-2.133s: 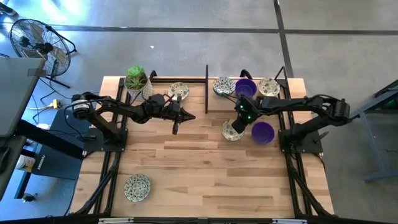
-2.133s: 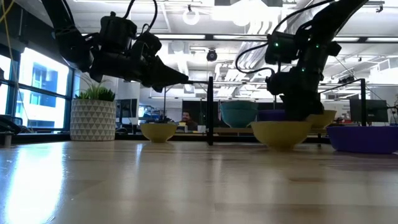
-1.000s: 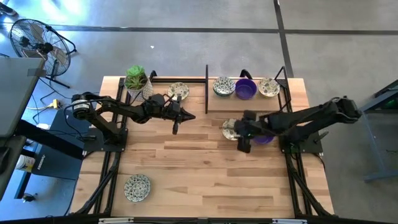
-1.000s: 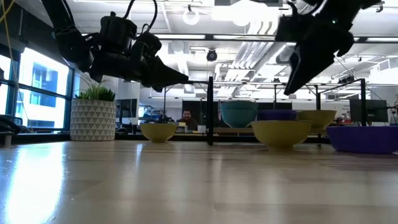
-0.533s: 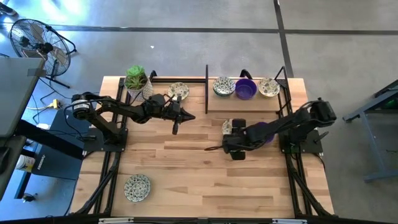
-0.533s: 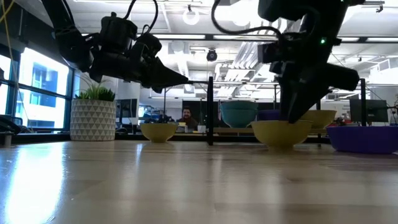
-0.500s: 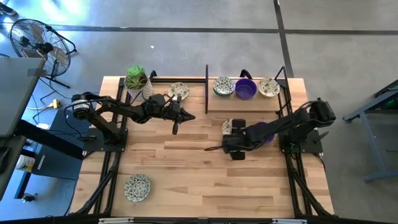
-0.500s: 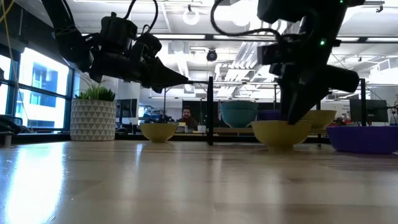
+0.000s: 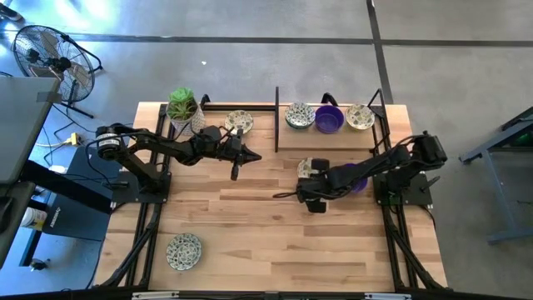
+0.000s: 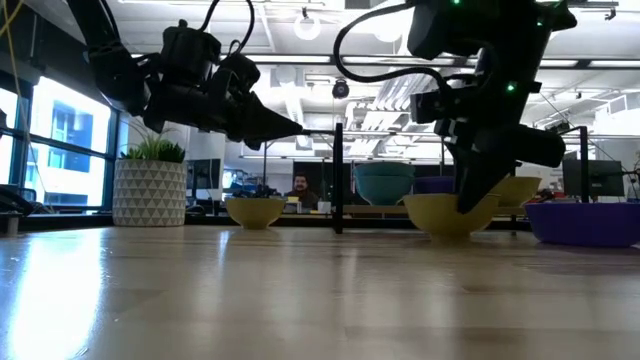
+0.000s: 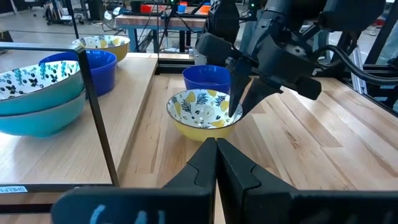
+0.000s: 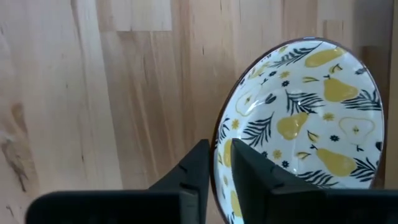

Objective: Pick & Place Mini bowls
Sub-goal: Stack the bottom yellow bowl on top of the yellow bowl on the shelf

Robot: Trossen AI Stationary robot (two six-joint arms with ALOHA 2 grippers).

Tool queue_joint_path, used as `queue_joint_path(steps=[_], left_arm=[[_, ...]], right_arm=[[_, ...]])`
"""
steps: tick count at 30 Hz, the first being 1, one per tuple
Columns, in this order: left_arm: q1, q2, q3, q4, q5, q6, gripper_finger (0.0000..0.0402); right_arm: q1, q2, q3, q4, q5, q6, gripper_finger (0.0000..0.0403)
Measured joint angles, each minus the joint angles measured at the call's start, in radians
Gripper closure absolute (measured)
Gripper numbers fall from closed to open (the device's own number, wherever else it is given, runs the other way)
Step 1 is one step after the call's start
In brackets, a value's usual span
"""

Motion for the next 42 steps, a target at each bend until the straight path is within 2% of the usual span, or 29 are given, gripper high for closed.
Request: queue_joint_path(steps=[8,13,19,25,30,35,42], left_arm=[[0.0,0.0,0.0,-0.003,0.0,0.0,0.0401],[0.0,0.0,0.0,-0.004,0.0,0.0,0.0401],[0.0,0.0,0.0,-0.004,0.0,0.0,0.0401],[0.0,0.0,0.0,-0.004,0.005,-0.004,0.0401],[0.0,0.0,0.0,-0.003,0.006,-0.004,0.0401],[0.0,0.0,0.0,-0.003,0.006,-0.004,0.0401],[0.0,0.0,0.0,-0.003,0.006,-0.004,0.0401]], right_arm=[[-0.011,0.0,0.0,0.006,0.005,0.001,0.0389],[-0.011,-0.012,-0.001,0.003,-0.001,-0.001,0.0394],[-0.019,-0.017,-0.001,0.002,-0.063,0.025,0.0366],[-0.026,-0.013,-0.001,-0.01,-0.047,0.018,0.0317],[-0.045,-0.013,-0.028,0.019,-0.076,0.01,0.0303],[-0.053,-0.013,-0.061,0.041,-0.066,-0.003,0.0324],[-0.046,-0.02,-0.061,0.05,-0.051,-0.028,0.0392]])
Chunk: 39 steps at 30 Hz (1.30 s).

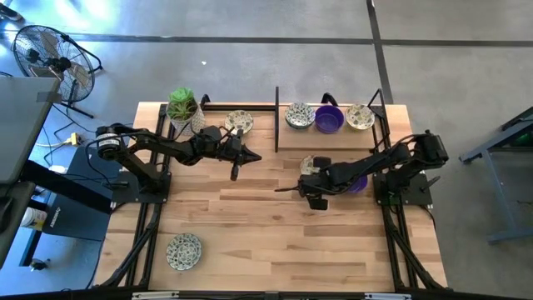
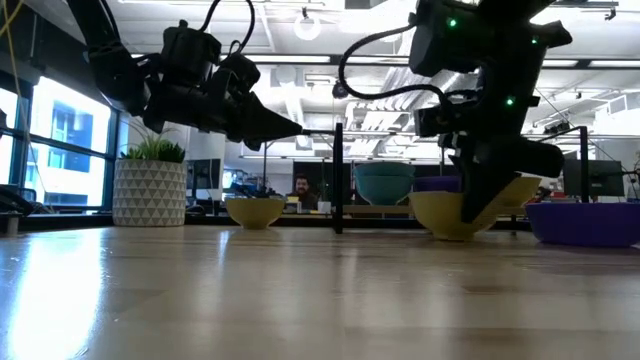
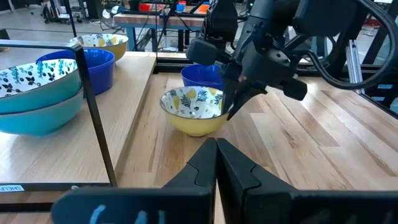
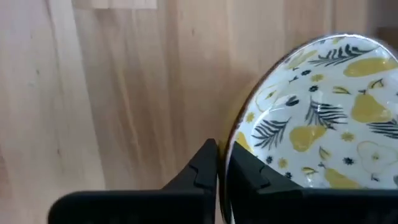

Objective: Pick & Place Mini bowls
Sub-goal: Stack the bottom yellow bowl on top of the yellow bowl on the shelf

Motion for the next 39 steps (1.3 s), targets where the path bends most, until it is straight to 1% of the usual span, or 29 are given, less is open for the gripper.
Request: queue_joint_path(steps=[2,7,10,12,16,19,22,25,27,30,34,36,39], left_arm=[[0.0,0.0,0.0,0.0,0.0,0.0,0.0401],[0.0,0.0,0.0,0.0,0.001,0.0,0.0401],[0.0,0.0,0.0,0.0,0.001,0.0,0.0401],[0.0,0.0,0.0,0.0,0.001,0.0,0.0401],[0.0,0.0,0.0,0.0,0.001,0.0,0.0401],[0.0,0.0,0.0,0.0,0.001,0.0,0.0401],[0.0,0.0,0.0,0.0,0.002,-0.003,0.0401],[0.0,0.0,0.0,0.0,0.001,-0.003,0.0401],[0.0,0.0,0.0,0.0,0.001,-0.003,0.0401],[0.0,0.0,0.0,0.0,0.001,-0.003,0.0401],[0.0,0.0,0.0,0.0,0.001,-0.003,0.0401],[0.0,0.0,0.0,0.0,0.001,-0.003,0.0401],[0.0,0.0,0.0,0.0,0.001,-0.003,0.0401]], right_arm=[[0.003,-0.015,0.001,-0.011,-0.011,-0.002,0.0394],[0.004,-0.098,0.059,-0.084,-0.058,0.002,0.0376],[-0.007,-0.168,0.118,-0.175,-0.062,0.002,0.0381],[-0.045,-0.211,0.171,-0.258,-0.058,0.018,0.0389],[-0.168,-0.273,0.27,-0.436,0.006,0.043,0.0394],[-0.3,-0.301,0.325,-0.528,0.016,0.001,0.0386],[-0.449,-0.315,0.348,-0.554,0.0,-0.081,0.0379],[-0.599,-0.316,0.35,-0.551,-0.042,-0.163,0.038],[-0.686,-0.316,0.341,-0.543,-0.069,-0.212,0.0385],[-0.801,-0.316,0.323,-0.533,-0.08,-0.263,0.039],[-0.904,-0.316,0.29,-0.481,-0.104,-0.333,0.0386],[-0.932,-0.313,0.273,-0.466,-0.126,-0.357,0.0381],[-0.947,-0.3,0.253,-0.455,-0.125,-0.387,0.038]])
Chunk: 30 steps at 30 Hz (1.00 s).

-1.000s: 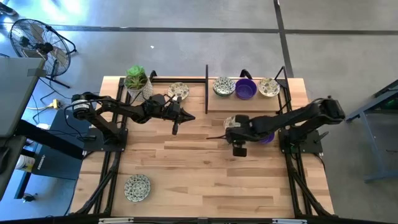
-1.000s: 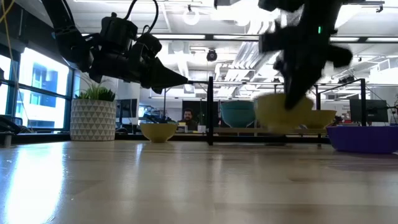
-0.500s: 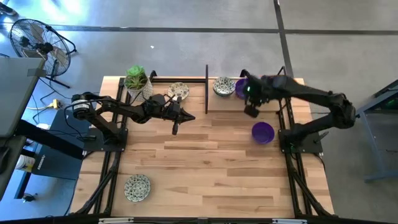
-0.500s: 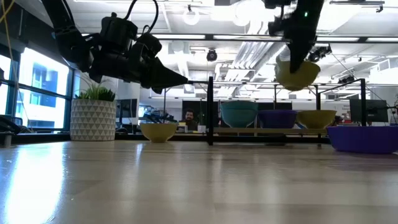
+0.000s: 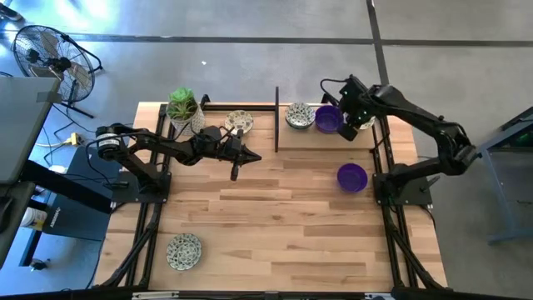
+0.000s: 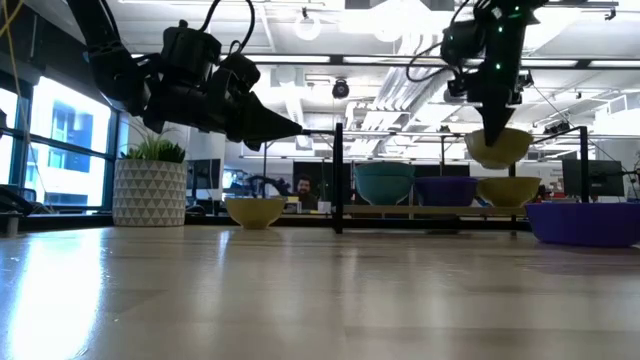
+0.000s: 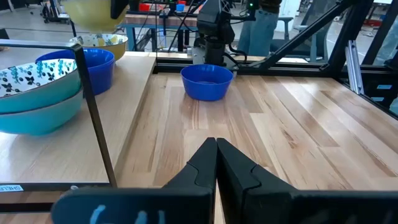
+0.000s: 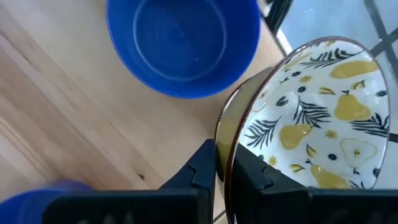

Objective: Pick & Place Mini bowls
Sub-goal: Stack the bottom yellow bowl on top of the yellow bowl on the shelf

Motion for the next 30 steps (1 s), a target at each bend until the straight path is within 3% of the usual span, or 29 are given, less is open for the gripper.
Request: queue_joint_path(steps=[7,30], left_arm=[[0.0,0.0,0.0,0.0,0.0,0.001,0.0401],[0.0,0.0,0.0,-0.009,0.0,0.009,0.0401]], right_arm=[[-0.009,0.023,-0.029,0.015,0.05,-0.04,0.0388],[-0.087,0.09,-0.029,0.049,0.018,-0.109,0.0385]])
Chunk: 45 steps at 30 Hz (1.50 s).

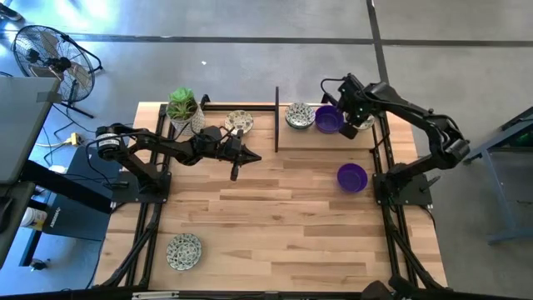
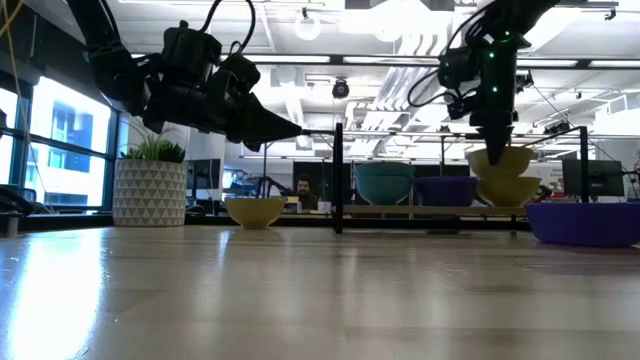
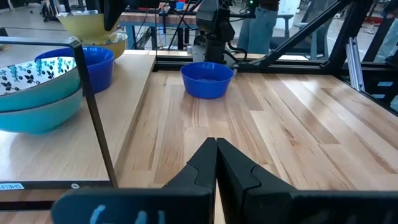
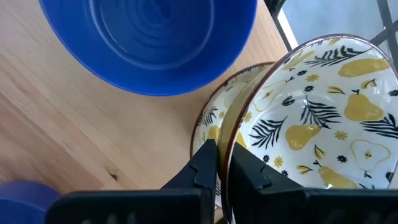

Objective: Pick & Place Mini bowls
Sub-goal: Stack the bottom yellow bowl on top of the yellow bowl on the shelf

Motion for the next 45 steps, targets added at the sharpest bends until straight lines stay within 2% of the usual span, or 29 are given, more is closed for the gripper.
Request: queue_joint_path(steps=[5,13,36,40,45], left_arm=[[0.0,0.0,0.0,0.0,-0.002,0.002,0.0401],[0.0,0.0,0.0,-0.007,-0.002,0.002,0.0401],[0.0,0.0,0.0,-0.007,-0.003,0.002,0.0401],[0.0,0.0,0.0,-0.007,-0.002,0.002,0.0401],[0.0,0.0,0.0,-0.007,-0.002,0.002,0.0401]], right_arm=[[-0.012,0.0,-0.005,-0.001,-0.004,0.001,0.0385],[-0.028,0.0,-0.098,0.059,-0.005,-0.008,0.0383],[-0.03,-0.002,-0.1,0.089,-0.042,-0.002,0.0359],[-0.03,-0.002,-0.1,0.084,-0.039,-0.003,0.0339],[-0.029,-0.002,-0.097,0.067,-0.018,0.0,0.0292]])
